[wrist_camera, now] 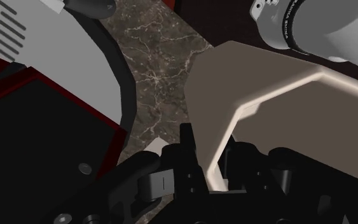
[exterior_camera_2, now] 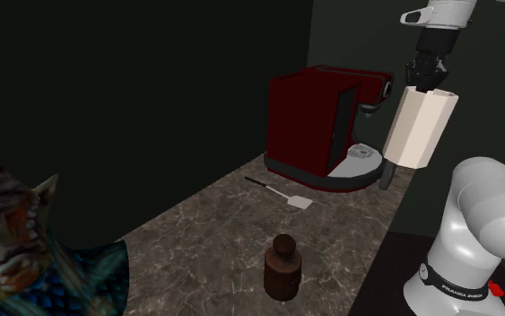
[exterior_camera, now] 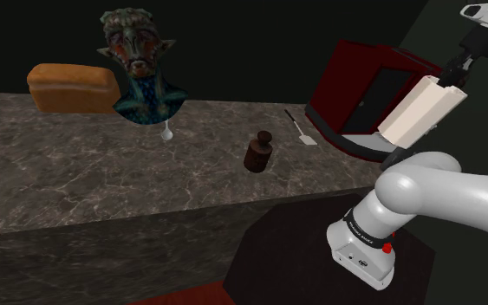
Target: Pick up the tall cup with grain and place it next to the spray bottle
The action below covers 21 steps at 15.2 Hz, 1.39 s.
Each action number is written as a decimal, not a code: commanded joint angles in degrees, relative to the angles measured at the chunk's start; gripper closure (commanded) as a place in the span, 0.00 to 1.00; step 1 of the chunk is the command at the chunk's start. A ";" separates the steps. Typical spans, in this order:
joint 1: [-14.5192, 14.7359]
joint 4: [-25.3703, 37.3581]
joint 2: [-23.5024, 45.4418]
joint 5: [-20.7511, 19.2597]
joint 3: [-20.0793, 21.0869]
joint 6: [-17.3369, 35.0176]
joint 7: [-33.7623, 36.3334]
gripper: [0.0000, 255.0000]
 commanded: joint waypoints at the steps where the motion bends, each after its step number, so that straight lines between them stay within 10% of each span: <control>1: -0.27 -1.95 -0.83 -0.42 -0.38 1.17 0.17 1.00; 21: -3.87 -19.21 -7.82 -6.68 -6.51 11.50 0.51 1.00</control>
